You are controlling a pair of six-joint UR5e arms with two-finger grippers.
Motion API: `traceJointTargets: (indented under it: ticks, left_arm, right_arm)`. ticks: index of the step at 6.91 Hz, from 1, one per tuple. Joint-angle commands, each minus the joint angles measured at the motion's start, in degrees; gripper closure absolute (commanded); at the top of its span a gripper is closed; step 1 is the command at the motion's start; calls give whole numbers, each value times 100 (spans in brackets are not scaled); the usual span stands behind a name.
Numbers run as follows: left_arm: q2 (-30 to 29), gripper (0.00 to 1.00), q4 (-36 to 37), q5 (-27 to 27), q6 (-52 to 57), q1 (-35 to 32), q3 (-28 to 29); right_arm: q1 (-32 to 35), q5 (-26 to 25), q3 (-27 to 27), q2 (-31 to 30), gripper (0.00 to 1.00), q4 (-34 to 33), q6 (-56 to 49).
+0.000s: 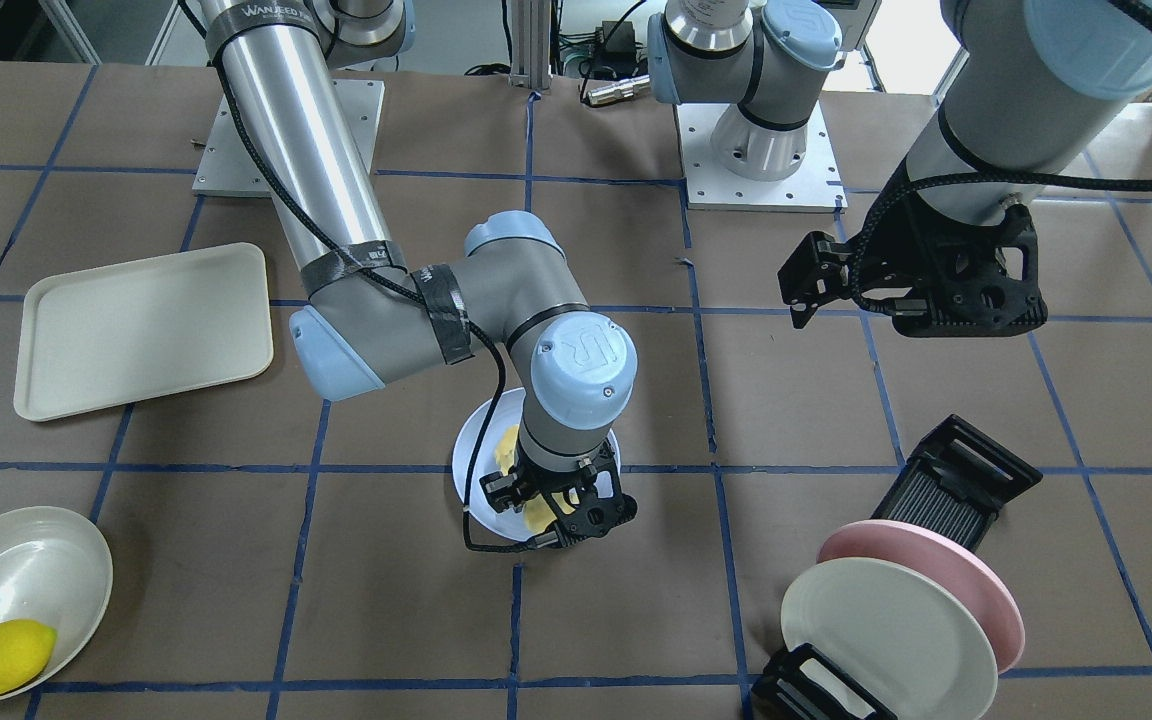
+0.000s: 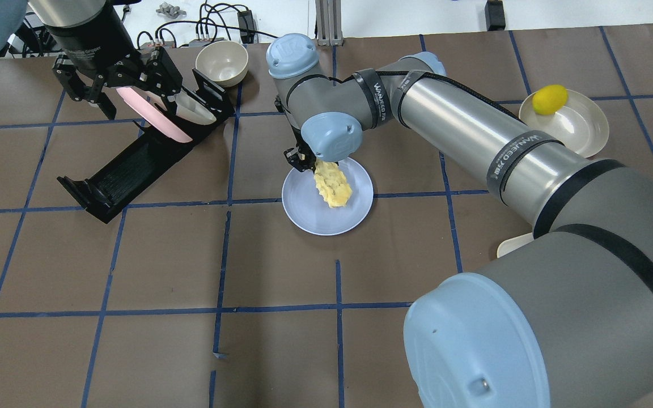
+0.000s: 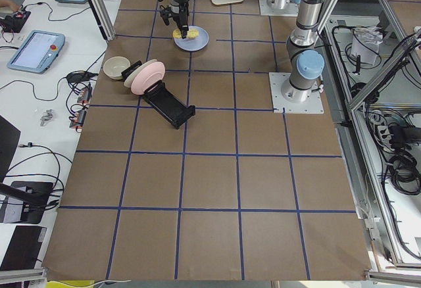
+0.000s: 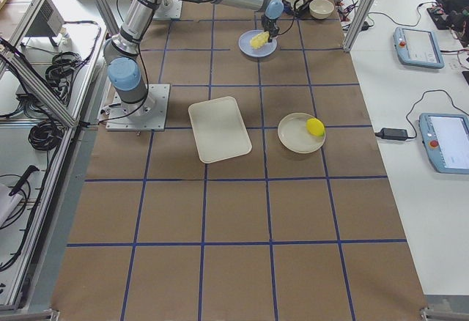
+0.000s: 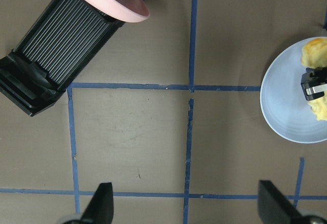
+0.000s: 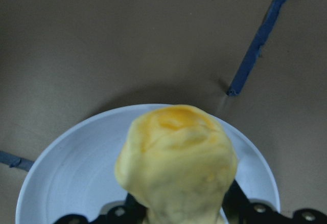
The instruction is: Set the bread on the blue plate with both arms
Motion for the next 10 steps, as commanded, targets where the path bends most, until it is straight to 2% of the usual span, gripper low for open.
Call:
traceJointTargets:
  ticks: [1,3,4,7,8,10]
  left_arm:
    - [112,0,37,15,40,28,-143]
    - [112,0,46,7,32,19,-143]
    - [103,0,46,7,32,19,-152]
    - [15,0,38,15,-56,19,-99]
    - [24,0,37,7,-56,19,-99]
    - [33,0,29,-2,-47,19,-99]
  right_arm:
    - [-141,-18,89,-384,0,185,-77]
    - [-352,-10,203,-604,0,290,-393]
    - [-501,16,613,-962,1,291,-690]
    - [-1467,78,2194,-2981,1,518,-1131]
    - [-1635,61,2460,-3327,1,597,-1141]
    - [-2065,8,2219,-3795,1,1525,-1115]
